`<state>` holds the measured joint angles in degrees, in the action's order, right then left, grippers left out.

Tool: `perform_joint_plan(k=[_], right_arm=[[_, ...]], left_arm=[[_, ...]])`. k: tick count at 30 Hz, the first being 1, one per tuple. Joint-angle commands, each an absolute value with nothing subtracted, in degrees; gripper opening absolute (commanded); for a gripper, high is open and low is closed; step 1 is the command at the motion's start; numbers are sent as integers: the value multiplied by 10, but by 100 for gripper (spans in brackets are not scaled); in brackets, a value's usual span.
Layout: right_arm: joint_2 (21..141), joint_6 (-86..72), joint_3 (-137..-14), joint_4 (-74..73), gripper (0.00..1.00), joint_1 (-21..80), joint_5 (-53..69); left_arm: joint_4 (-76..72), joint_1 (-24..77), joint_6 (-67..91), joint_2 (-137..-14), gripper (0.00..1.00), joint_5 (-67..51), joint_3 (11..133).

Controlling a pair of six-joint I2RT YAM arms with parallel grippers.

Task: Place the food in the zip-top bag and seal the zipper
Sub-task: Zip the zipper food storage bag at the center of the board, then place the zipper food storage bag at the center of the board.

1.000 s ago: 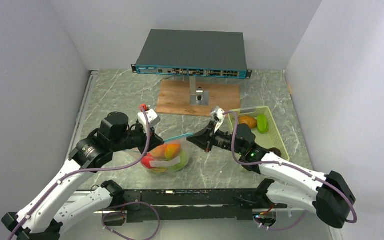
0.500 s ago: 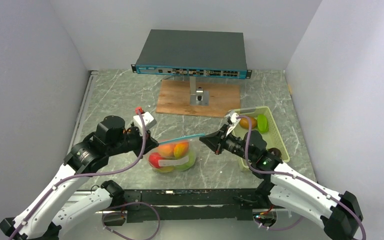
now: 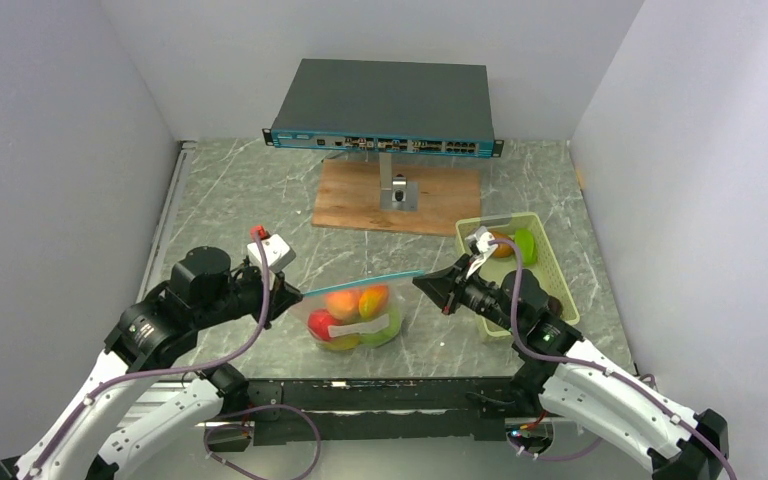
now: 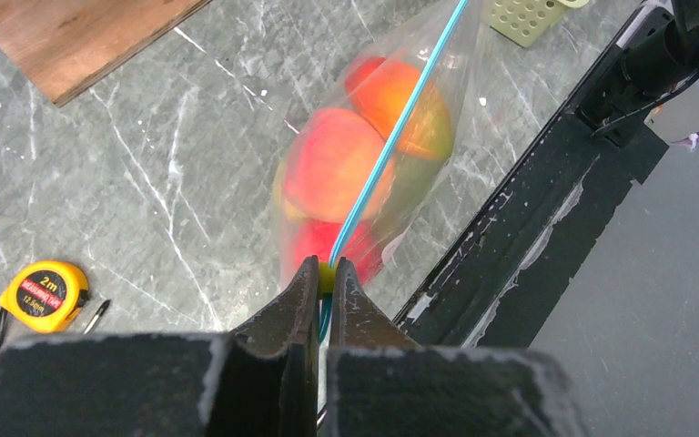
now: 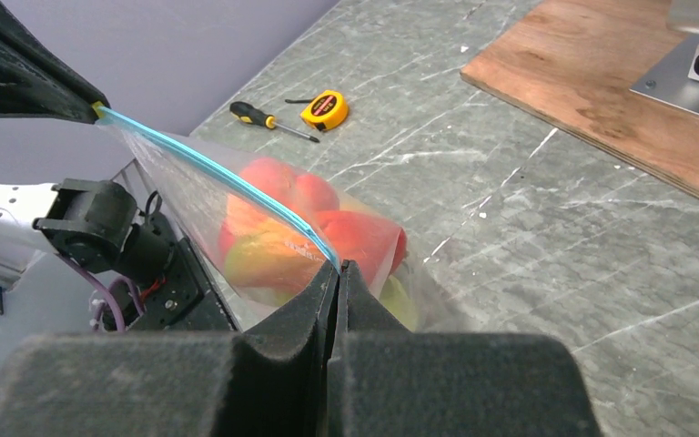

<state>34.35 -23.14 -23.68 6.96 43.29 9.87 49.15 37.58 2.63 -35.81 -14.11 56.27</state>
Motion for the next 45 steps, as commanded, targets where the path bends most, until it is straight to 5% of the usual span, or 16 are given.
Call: perform_joint_plan(k=[1, 14, 26, 45], right_arm=[[329, -216, -245, 51, 0, 422, 47], [346, -201, -264, 32, 0, 422, 85], [506, -263, -341, -23, 0, 420, -59], [613, -340, -376, -196, 0, 408, -240]], left_arm=[[533, 373, 33, -332, 0, -98, 592], [561, 373, 56, -311, 0, -88, 593], [578, 373, 143, -371, 90, 20, 697], [543, 373, 253, -275, 95, 30, 704]])
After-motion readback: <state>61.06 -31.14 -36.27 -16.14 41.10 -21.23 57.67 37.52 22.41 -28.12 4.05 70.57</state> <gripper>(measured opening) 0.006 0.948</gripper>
